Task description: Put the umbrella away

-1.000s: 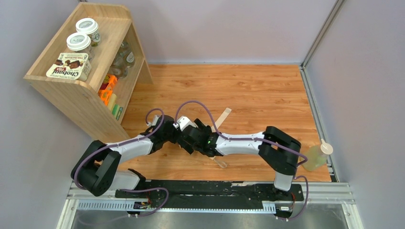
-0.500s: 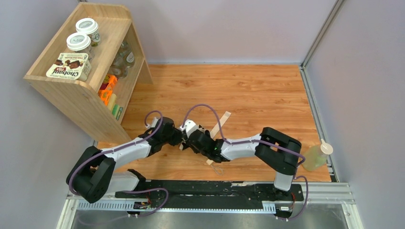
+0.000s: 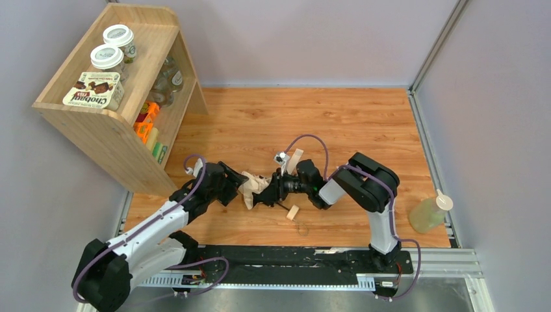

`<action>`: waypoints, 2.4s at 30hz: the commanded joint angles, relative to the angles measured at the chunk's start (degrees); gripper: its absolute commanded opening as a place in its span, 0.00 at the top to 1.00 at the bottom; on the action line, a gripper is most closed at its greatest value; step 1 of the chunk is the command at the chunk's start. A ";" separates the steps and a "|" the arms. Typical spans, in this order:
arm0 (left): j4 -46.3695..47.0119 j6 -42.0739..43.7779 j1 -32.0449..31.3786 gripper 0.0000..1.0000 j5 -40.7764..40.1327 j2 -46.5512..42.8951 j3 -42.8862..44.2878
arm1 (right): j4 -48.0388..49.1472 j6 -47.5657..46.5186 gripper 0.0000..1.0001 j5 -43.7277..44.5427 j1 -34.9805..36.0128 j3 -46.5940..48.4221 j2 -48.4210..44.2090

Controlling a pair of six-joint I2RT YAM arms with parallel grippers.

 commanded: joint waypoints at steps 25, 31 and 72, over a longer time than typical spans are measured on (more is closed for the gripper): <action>24.07 0.40 1.38 0.33 2.28 33.44 -10.58 | -41.14 -1.85 1.00 -21.31 -6.80 15.71 13.29; 27.08 3.21 0.25 0.79 -0.27 38.89 -12.60 | -47.03 -5.72 1.00 -22.99 -6.62 18.79 13.65; 11.96 -7.07 -3.45 0.99 6.85 26.43 -8.12 | -61.37 -19.63 0.72 66.05 20.01 21.88 0.72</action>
